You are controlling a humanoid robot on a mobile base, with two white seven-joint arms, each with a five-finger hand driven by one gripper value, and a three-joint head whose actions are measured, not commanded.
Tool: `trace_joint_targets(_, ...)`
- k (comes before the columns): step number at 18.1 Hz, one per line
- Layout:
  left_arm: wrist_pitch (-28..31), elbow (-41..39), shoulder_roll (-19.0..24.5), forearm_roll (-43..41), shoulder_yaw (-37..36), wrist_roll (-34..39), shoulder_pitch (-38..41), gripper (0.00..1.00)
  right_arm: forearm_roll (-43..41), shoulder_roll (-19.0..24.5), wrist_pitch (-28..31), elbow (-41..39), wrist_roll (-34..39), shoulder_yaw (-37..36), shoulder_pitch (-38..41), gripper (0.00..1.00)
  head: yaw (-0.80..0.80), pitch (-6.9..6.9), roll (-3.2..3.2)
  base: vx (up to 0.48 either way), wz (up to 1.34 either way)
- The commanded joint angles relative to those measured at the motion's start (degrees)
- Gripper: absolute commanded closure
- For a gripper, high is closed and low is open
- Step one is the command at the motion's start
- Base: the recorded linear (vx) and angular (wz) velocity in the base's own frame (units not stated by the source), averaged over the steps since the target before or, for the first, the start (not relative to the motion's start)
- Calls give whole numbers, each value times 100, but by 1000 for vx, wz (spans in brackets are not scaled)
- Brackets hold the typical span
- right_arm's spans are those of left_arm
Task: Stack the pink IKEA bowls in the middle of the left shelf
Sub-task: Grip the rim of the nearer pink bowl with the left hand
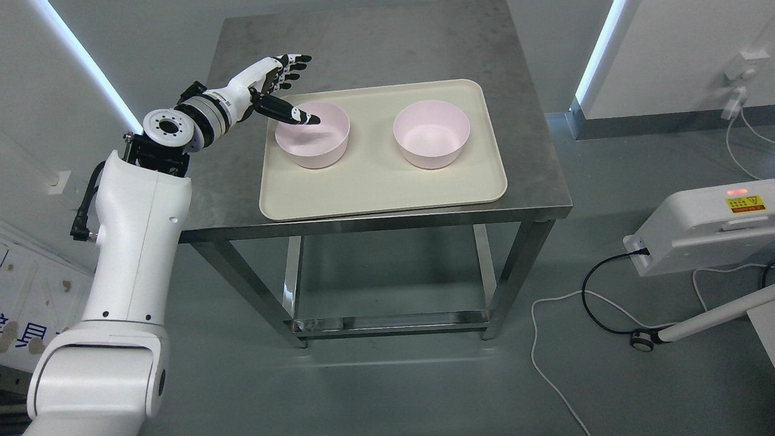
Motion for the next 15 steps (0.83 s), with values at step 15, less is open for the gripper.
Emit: trace_joint_targets(15,-675,326,96,-184,-498,283,91,38,-9,-100,2,-100,1,-26,0,0,0,0,0,0,0)
